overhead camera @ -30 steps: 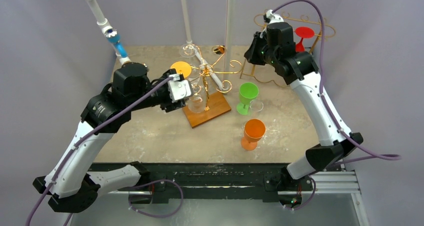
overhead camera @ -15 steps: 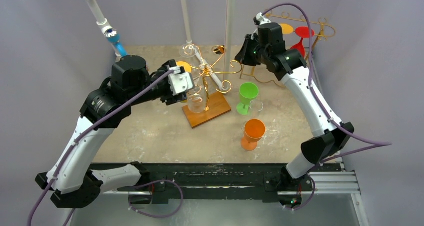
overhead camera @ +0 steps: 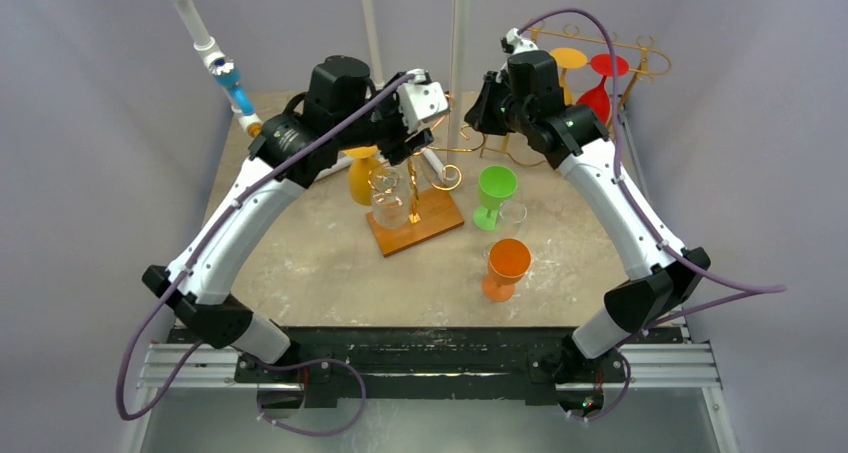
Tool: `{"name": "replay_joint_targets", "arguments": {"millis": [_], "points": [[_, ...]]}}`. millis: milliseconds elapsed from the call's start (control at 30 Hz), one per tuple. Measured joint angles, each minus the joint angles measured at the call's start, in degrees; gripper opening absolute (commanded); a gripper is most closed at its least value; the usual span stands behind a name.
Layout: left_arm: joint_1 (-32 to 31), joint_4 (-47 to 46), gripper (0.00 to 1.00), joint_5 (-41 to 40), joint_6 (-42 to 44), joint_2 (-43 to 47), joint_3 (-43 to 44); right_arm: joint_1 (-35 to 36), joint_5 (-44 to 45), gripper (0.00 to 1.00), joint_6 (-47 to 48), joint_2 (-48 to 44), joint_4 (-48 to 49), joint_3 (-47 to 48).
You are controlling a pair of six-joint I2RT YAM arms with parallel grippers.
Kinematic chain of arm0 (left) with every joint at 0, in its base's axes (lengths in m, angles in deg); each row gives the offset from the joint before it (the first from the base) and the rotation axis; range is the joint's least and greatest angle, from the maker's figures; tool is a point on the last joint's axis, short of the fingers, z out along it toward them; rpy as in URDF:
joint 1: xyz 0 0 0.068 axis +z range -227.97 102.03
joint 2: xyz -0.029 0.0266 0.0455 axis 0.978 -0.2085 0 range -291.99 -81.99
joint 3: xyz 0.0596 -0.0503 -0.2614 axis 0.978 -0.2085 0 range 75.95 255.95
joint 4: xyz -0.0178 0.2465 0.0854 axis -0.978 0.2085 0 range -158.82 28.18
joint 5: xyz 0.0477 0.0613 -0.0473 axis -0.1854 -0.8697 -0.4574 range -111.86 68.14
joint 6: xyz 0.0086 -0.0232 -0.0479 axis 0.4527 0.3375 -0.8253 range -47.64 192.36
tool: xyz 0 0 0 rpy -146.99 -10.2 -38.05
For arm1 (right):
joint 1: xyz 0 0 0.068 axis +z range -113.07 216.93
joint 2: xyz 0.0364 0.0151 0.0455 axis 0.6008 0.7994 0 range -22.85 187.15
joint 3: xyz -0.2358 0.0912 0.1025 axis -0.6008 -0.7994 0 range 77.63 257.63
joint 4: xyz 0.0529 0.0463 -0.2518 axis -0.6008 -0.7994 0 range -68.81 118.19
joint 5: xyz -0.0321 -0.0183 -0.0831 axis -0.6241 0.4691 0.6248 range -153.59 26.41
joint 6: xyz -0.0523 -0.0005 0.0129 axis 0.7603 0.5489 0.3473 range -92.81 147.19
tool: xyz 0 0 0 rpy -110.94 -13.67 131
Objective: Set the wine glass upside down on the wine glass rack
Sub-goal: Adjust the wine rack at the center of the board.
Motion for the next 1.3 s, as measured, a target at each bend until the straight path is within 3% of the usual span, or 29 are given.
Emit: {"name": "replay_joint_targets", "arguments": {"millis": [200,1300], "points": [[0.0,-0.3,0.6,-0.8,-1.9,-5.2,1.6,0.0,1.0,0.07,-0.2,-0.2,0.3,-0.7],[-0.9,-3.4,0.54,-1.5,-2.4,-8.7,-0.7,4.0,6.9,0.06,-1.3,-8.2,5.4,-10.4]]}}
